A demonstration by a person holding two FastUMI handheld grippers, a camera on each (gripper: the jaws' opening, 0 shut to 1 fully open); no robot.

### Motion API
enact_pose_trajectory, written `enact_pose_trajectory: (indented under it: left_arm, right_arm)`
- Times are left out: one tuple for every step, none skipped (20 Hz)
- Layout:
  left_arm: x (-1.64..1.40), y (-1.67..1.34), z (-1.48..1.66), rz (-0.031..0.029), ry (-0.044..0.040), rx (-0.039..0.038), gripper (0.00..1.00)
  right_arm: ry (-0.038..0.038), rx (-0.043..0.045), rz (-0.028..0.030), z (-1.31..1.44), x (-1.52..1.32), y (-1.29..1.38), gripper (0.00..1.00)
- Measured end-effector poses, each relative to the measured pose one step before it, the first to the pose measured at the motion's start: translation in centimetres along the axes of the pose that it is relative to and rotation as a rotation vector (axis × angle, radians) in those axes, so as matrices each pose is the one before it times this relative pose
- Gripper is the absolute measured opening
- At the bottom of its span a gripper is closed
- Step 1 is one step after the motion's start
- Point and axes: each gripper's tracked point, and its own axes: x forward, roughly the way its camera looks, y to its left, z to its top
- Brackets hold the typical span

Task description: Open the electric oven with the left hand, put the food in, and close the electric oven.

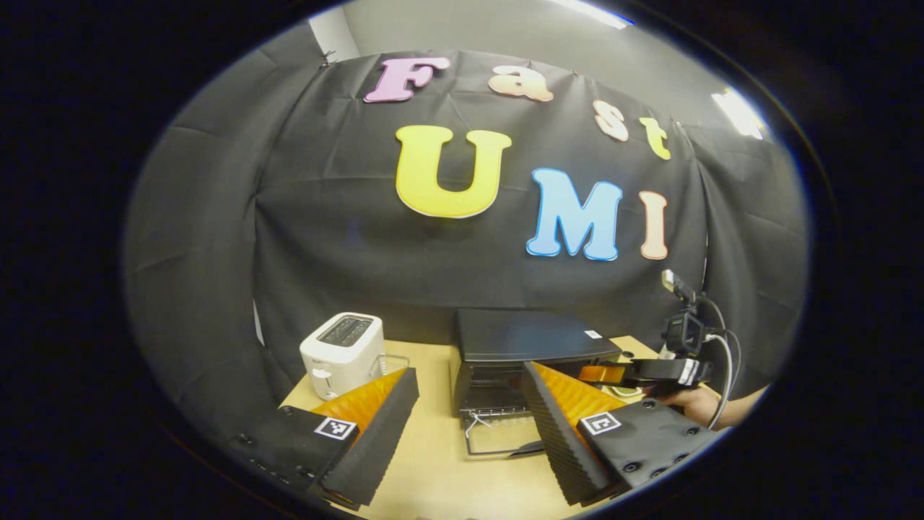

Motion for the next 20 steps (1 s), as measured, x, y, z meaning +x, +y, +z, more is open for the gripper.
enact_pose_trajectory:
  left_arm:
    - [0.212, -0.685, 0.115, -0.00702, -0.00175, 0.00550, 0.96]
    - [0.179, -0.664, 0.095, -0.00461, -0.00047, 0.00991, 0.96]
    - [0.089, -0.527, -0.103, -0.00238, 0.00037, 0.01051, 1.00]
    - [0.094, -0.590, -0.001, -0.00386, 0.00075, 0.00817, 1.00]
    - [0.363, -0.770, -0.017, -0.00527, 0.00040, 0.00481, 1.00]
    - [0.189, -0.790, 0.068, -0.00515, -0.00142, 0.00383, 1.00]
    - [0.035, -0.647, 0.184, -0.00118, -0.00852, 0.00277, 1.00]
    - [0.092, -0.580, 0.488, 0.00190, -0.01290, -0.00029, 0.97]
    - [0.140, -0.624, 0.445, 0.00249, -0.01160, -0.00261, 1.00]
    - [0.230, -0.621, 0.388, 0.00106, -0.01231, -0.00397, 1.00]
    - [0.156, -0.664, 0.281, -0.00356, -0.00722, -0.00538, 1.00]
    - [0.190, -0.688, 0.112, -0.00399, -0.00034, -0.00377, 1.00]
    - [0.428, -0.956, -0.170, -0.00948, 0.00541, -0.00050, 1.00]
    - [0.312, -0.790, -0.318, -0.01070, 0.00983, 0.00728, 1.00]
    - [0.277, -0.501, -0.401, -0.00299, 0.00785, 0.00943, 1.00]
    - [0.387, -0.537, -0.222, -0.00603, 0.00749, 0.00234, 1.00]
    - [0.211, -0.660, -0.278, -0.00608, 0.00817, -0.00249, 1.00]
    - [0.389, -0.459, -0.617, -0.00101, 0.01603, -0.00246, 1.00]
    - [0.267, -0.264, -0.758, 0.00400, 0.01871, -0.00208, 0.97]
    - [0.314, -0.277, -0.686, 0.00520, 0.01848, -0.00189, 0.97]
  right_arm:
    - [-0.03105, -0.03277, 0.00221, 0.807, -1.113, -0.058, 0.81]
    - [-0.03667, -0.03246, 0.00025, 1.032, -1.058, -0.335, 0.81]
    - [-0.04268, -0.03070, -0.00177, 1.319, -1.379, -0.395, 0.81]
    - [-0.04019, -0.02984, -0.00311, 1.463, -1.109, -0.489, 0.81]
    - [-0.04379, -0.02813, -0.00367, 1.458, -1.072, -0.408, 0.81]
    - [-0.04164, -0.02683, -0.00330, 1.624, -1.154, -0.510, 0.81]
    - [-0.04001, -0.02427, -0.00347, 1.355, -1.048, -0.581, 0.81]
    - [-0.03495, -0.02096, -0.00290, 1.450, -0.958, -0.531, 0.81]
    - [-0.02810, -0.00971, -0.00191, 1.213, -1.040, -0.388, 0.81]
    - [-0.03073, -0.00390, -0.00425, 1.273, -1.017, -0.429, 0.81]
    - [-0.02926, -0.00217, -0.00672, 1.381, -0.697, -0.562, 0.81]
    - [-0.02292, 0.00176, -0.00250, 1.351, -0.816, -0.403, 0.81]
    - [-0.02581, -0.00484, -0.00028, 1.188, -0.754, -0.249, 0.81]
    - [-0.02645, -0.00731, 0.00580, 1.252, -0.443, -0.352, 0.81]
    - [-0.02020, -0.00879, -0.00345, 0.973, -0.369, -0.671, 0.86]
    - [-0.01888, -0.00478, -0.01201, 0.843, -0.245, -0.792, 0.93]
    - [-0.01689, 0.00093, -0.01106, 0.538, -0.302, -0.766, 0.95]
    - [-0.01229, 0.00678, -0.01198, 0.701, -0.245, -0.601, 1.00]
    - [-0.00937, 0.00820, -0.01082, 0.665, -0.429, -0.560, 1.00]
    - [-0.01005, 0.00255, -0.00380, 0.528, -0.165, -0.585, 0.95]
